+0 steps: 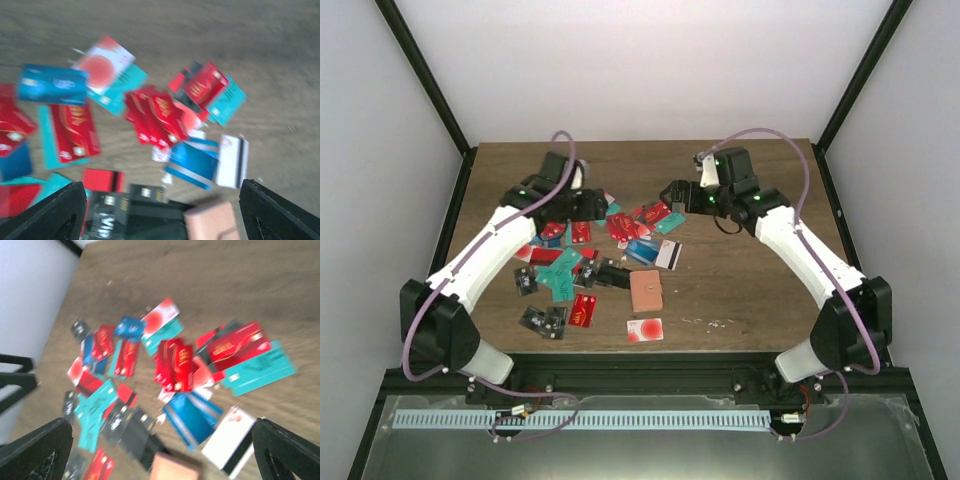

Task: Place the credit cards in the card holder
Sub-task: Reset both arms

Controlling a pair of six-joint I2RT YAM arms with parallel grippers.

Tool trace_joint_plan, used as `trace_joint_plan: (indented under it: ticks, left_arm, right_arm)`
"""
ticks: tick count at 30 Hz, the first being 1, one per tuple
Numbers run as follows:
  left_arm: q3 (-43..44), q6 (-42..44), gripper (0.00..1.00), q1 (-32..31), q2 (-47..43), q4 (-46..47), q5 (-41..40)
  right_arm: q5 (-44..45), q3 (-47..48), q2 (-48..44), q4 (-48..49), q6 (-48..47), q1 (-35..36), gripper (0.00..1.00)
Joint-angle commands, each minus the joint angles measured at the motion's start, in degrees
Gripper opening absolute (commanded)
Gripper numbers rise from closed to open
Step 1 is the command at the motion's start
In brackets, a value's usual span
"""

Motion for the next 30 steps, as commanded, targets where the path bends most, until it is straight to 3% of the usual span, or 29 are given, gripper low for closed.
trace_joint_plan:
  ticks: [1, 5, 9, 14, 17, 23, 27, 30]
  left_arm:
    - [-2.2, 4.83, 0.86, 4.97, -3.31, 2.37, -7.93]
    - [-8.99, 7.32, 0.86, 8.23, -8.78, 10.93, -14.99]
    - [-21.69, 13.13, 0.88, 9.08, -16.99, 25.83, -24.02]
    - [-40.96, 21.68, 0.96, 10.37, -26.43, 48.86, -31.94]
    - [-50.53, 25.14, 0.99, 12.19, -29.05, 59.03, -30.94]
    - [-57.85, 22.75, 1.0, 18.43, -24.51, 70.36, -25.78]
    - [-62.92, 24.27, 1.0, 20.75, -19.19, 82.9, -21.78]
    - [-64.41, 23.15, 1.0, 22.44, -14.41, 91.11, -21.28]
  right_arm:
    - [12.29, 1.98, -2.69, -1.39, -6.03, -1.71, 1.0]
    - [19.86, 0.09, -4.84, 1.35, -7.82, -3.22, 1.0]
    - [31.81, -5.07, -7.62, 5.87, -8.98, -4.71, 1.0]
    - [37.43, -22.38, -15.73, 24.29, -13.26, -5.19, 1.0]
    - [37.92, -35.17, -20.07, 37.23, -16.02, -5.19, 1.0]
    - [38.32, -56.54, -25.14, 62.44, -21.23, -5.33, 1.0]
    - [39.31, -63.3, -21.95, 77.68, -25.4, -6.11, 1.0]
    - [33.56, -65.29, -15.39, 87.37, -25.47, -9.68, 1.0]
